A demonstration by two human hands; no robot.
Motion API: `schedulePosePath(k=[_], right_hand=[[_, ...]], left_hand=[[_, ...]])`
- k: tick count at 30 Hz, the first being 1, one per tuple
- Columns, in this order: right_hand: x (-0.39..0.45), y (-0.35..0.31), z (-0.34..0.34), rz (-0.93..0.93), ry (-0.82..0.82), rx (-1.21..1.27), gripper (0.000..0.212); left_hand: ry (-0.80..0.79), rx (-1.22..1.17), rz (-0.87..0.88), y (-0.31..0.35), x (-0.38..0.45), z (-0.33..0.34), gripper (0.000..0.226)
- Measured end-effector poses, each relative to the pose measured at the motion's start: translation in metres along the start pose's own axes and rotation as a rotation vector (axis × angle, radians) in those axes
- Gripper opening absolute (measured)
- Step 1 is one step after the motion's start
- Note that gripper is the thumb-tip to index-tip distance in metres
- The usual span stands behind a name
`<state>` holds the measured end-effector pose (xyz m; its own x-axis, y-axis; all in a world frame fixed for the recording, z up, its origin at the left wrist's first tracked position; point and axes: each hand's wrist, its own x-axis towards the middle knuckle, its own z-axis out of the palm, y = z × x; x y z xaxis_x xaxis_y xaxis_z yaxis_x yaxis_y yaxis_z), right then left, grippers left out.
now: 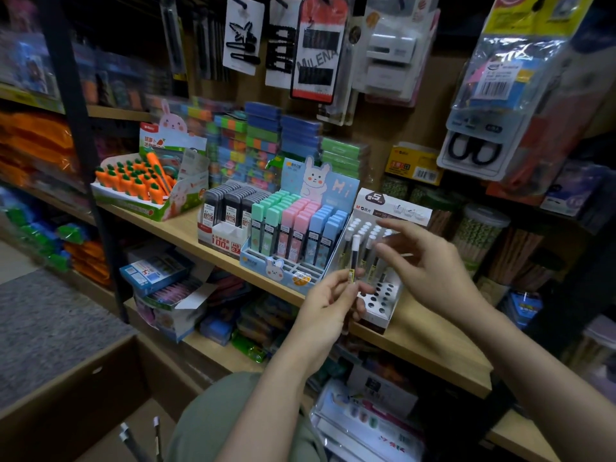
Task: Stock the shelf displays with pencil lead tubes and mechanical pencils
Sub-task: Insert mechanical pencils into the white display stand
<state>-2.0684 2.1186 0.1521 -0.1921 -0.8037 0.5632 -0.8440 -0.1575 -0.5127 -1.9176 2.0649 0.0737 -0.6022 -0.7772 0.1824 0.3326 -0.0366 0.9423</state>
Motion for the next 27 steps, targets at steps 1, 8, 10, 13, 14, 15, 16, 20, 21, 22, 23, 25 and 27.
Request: schedulePosePath(k=[1, 8, 10, 13, 14, 15, 16, 20, 21, 22, 23, 25, 27], right_hand=[[-0.003, -0.004, 0.003, 0.005, -0.037, 0.048, 0.038], [-0.007, -0.009, 0.008, -0.033, -0.002, 0.093, 0.026], [-0.002, -0.003, -0.006, -0.034, 0.081, 0.107, 0.026], [0.007, 0.006, -0.025, -0.037, 0.199, -0.035, 0.023], [0.008, 0.010, -0.026, -0.035, 0.216, -0.058, 0.022], [0.008, 0.013, -0.024, -0.035, 0.221, -0.069, 0.022], [0.007, 0.016, -0.021, -0.043, 0.217, -0.078, 0.022], [0.003, 0.028, -0.006, -0.063, 0.209, -0.080, 0.023], [0.003, 0.031, -0.003, -0.053, 0.213, -0.071, 0.023], [0.002, 0.034, -0.001, -0.042, 0.218, -0.060, 0.023], [0.002, 0.036, 0.000, -0.035, 0.223, -0.047, 0.023], [0.002, 0.038, 0.001, -0.024, 0.231, -0.018, 0.023], [0.002, 0.039, 0.000, -0.007, 0.236, 0.012, 0.022]], left_hand=[[-0.002, 0.005, -0.002, 0.000, 0.000, 0.002, 0.021], [0.063, 0.245, 0.042, -0.005, -0.003, 0.006, 0.021], [0.119, 0.613, 0.180, -0.012, -0.003, 0.004, 0.026], [0.121, 1.009, 0.346, -0.023, -0.002, 0.002, 0.037], [0.094, 1.086, 0.370, -0.027, -0.001, 0.001, 0.039], [0.065, 1.152, 0.387, -0.030, -0.001, 0.000, 0.040], [0.039, 1.209, 0.404, -0.033, 0.000, -0.001, 0.040], [-0.015, 1.330, 0.398, -0.038, 0.000, -0.003, 0.038], [-0.025, 1.350, 0.379, -0.039, -0.001, -0.003, 0.040], [-0.034, 1.370, 0.366, -0.041, -0.001, -0.004, 0.042], [-0.041, 1.387, 0.359, -0.042, -0.001, -0.004, 0.044], [-0.048, 1.406, 0.359, -0.044, -0.001, -0.006, 0.045], [-0.050, 1.410, 0.366, -0.044, -0.001, -0.006, 0.045]])
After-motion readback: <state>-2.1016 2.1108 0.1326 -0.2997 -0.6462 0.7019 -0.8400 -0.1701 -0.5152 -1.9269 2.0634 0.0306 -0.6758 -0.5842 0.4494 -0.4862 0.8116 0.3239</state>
